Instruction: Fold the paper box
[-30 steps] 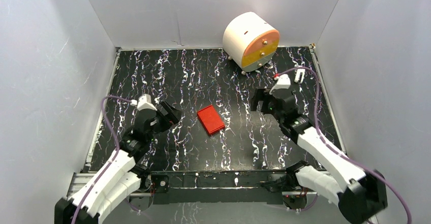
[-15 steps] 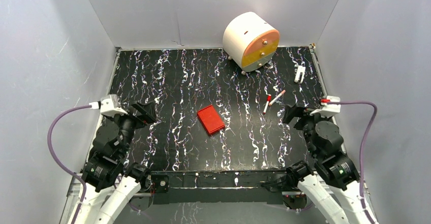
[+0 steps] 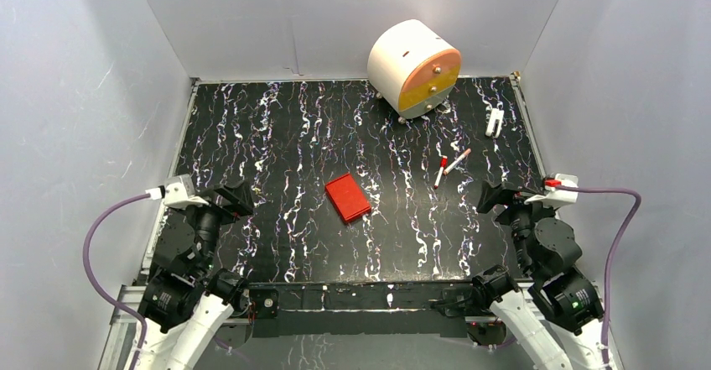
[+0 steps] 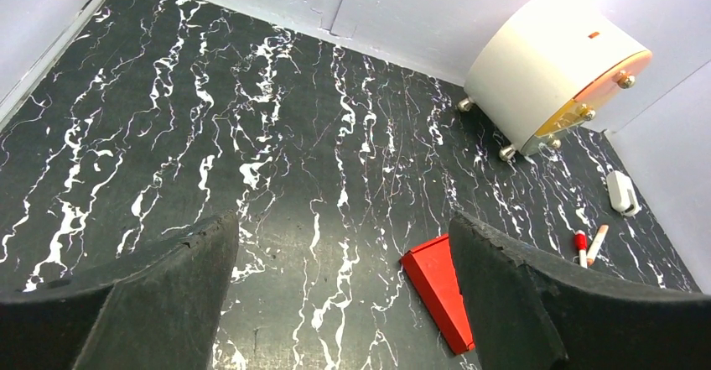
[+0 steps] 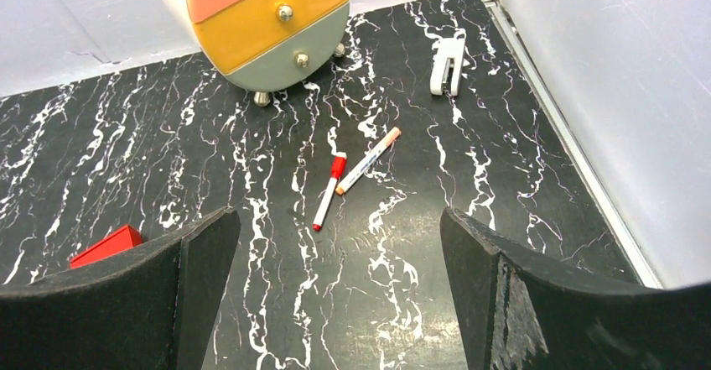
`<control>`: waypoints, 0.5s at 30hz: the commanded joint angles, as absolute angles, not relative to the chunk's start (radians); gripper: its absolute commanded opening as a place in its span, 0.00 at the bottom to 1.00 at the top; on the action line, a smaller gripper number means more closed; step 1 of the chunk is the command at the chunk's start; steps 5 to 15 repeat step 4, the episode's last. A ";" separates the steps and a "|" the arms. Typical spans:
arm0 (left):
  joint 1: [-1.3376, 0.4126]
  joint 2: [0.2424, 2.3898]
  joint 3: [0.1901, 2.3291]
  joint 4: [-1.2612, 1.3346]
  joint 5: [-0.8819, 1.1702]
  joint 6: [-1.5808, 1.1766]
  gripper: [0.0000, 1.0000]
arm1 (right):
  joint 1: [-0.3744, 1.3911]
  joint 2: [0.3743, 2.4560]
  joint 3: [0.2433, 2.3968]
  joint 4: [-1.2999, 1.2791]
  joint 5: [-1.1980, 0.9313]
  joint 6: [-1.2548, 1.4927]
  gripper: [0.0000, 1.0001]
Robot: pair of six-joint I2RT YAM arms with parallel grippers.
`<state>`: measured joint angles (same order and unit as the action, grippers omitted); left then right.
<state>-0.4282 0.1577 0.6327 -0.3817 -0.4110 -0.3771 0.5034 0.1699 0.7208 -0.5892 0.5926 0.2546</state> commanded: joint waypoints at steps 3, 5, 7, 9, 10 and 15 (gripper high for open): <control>-0.426 0.143 0.631 -0.358 -0.427 -0.355 0.93 | 0.498 0.190 0.703 -0.563 0.583 0.257 0.98; -0.426 0.142 0.630 -0.357 -0.428 -0.352 0.93 | 0.497 0.197 0.703 -0.562 0.581 0.256 0.98; -0.426 0.142 0.630 -0.357 -0.428 -0.352 0.93 | 0.497 0.197 0.703 -0.562 0.581 0.256 0.98; -0.426 0.142 0.630 -0.357 -0.428 -0.352 0.93 | 0.497 0.197 0.703 -0.562 0.581 0.256 0.98; -0.426 0.142 0.630 -0.357 -0.428 -0.352 0.93 | 0.497 0.197 0.703 -0.562 0.581 0.256 0.98; -0.426 0.142 0.630 -0.357 -0.428 -0.352 0.93 | 0.497 0.197 0.703 -0.562 0.581 0.256 0.98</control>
